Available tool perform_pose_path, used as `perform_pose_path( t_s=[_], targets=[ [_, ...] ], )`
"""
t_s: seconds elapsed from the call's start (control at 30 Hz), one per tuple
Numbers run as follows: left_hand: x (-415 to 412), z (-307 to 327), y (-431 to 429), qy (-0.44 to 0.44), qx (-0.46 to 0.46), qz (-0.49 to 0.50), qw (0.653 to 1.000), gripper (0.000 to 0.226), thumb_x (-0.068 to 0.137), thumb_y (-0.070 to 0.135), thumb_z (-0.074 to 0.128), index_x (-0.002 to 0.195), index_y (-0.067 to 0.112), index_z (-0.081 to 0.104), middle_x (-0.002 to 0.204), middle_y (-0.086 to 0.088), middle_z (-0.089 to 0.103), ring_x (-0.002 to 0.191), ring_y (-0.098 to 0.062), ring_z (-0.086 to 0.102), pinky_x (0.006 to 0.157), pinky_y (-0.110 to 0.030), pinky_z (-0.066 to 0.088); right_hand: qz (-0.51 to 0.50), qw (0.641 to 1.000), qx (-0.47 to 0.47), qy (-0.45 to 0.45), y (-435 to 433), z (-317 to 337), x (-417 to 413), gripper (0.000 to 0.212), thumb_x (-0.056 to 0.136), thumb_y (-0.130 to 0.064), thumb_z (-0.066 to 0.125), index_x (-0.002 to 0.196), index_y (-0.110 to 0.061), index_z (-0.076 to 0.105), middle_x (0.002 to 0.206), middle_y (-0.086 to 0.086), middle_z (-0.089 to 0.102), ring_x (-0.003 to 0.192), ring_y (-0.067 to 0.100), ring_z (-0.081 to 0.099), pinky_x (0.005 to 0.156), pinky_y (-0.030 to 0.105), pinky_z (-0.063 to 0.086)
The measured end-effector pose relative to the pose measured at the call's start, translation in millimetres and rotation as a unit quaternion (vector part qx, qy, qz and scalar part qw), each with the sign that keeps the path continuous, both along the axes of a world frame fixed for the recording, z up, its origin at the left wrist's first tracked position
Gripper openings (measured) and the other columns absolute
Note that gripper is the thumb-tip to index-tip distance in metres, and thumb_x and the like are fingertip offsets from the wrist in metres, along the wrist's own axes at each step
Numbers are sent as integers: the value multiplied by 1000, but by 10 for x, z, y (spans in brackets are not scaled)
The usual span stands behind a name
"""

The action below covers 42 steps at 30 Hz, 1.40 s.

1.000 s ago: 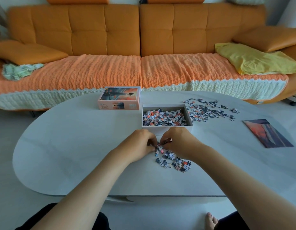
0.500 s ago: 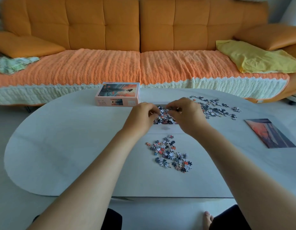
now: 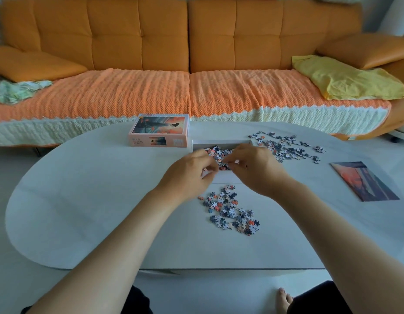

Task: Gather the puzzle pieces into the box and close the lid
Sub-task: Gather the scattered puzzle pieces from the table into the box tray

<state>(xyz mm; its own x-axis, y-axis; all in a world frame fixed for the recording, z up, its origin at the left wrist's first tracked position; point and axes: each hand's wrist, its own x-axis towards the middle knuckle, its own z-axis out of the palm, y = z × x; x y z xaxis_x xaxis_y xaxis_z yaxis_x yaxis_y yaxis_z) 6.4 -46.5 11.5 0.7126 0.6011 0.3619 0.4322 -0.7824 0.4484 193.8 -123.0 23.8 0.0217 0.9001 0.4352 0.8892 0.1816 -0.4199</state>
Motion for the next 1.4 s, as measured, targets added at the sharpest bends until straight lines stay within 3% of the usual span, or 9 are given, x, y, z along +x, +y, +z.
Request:
perform_pose_path(
  t_s=[0.17,0.3,0.5,0.6,0.67,0.8,1.0,1.3,1.4],
  targets=[
    [-90,-129,-200,150,-26,-9,988,35,83,53,63,112,34,63,110,16,53,101,-5,52,75,-28,46,20,979,-167,-117,-190,-118,-83,24,91,-25,57,107,-36,71,109,-18,67,93,7,63,79,25,52],
    [-79,-270,-230,211,-42,-17,976,58,79,62,64,129,32,57,119,11,45,123,-8,34,96,-34,44,41,967,-221,-120,-266,-274,-94,37,92,-14,55,124,-30,64,132,-12,56,120,15,50,97,37,46],
    [-71,-227,-231,164,-100,-32,981,35,87,46,66,120,35,64,104,12,48,104,-7,49,88,-30,45,47,969,-233,-72,-351,-170,-46,33,96,-15,53,120,-32,66,122,-13,61,109,10,57,96,27,45],
    [-106,-191,-195,192,-92,-22,977,60,79,63,66,131,35,54,119,15,47,116,-5,43,92,-33,46,35,968,-243,-56,-430,-48,36,35,89,-33,65,124,-37,60,119,-15,57,96,5,58,86,26,48],
    [-134,-187,-180,234,-88,-17,968,84,67,77,63,138,35,46,125,14,41,124,-5,33,96,-35,44,21,950,-307,-62,-481,23,87,59,77,-48,75,131,-41,51,115,-14,54,92,4,55,78,21,44],
    [-110,-227,-262,286,-51,-8,957,103,55,91,56,140,35,40,122,13,37,123,-7,32,93,-34,44,3,911,-407,-69,-524,6,114,75,66,-50,83,131,-42,48,100,-17,62,87,3,56,70,19,42],
    [22,-275,-320,199,-65,-15,978,68,74,67,67,130,31,54,109,12,46,113,-9,44,88,-34,48,-32,939,-343,-5,-406,-87,-3,44,74,-35,80,115,-31,65,83,-12,68,73,2,61,67,22,52],
    [-44,-222,-271,207,-110,-19,972,59,84,47,68,137,27,52,112,10,43,108,-9,47,93,-32,45,-15,941,-325,-90,-380,-116,-92,75,76,-55,72,140,-29,43,127,-6,46,106,17,54,91,32,47],
    [-9,-248,-297,172,-120,-17,978,41,86,36,70,125,28,61,104,8,47,97,-12,54,87,-32,47,-6,946,-317,-75,-314,-182,-183,51,81,-45,71,127,-28,58,111,-2,48,96,18,55,84,30,47]
  ],
)
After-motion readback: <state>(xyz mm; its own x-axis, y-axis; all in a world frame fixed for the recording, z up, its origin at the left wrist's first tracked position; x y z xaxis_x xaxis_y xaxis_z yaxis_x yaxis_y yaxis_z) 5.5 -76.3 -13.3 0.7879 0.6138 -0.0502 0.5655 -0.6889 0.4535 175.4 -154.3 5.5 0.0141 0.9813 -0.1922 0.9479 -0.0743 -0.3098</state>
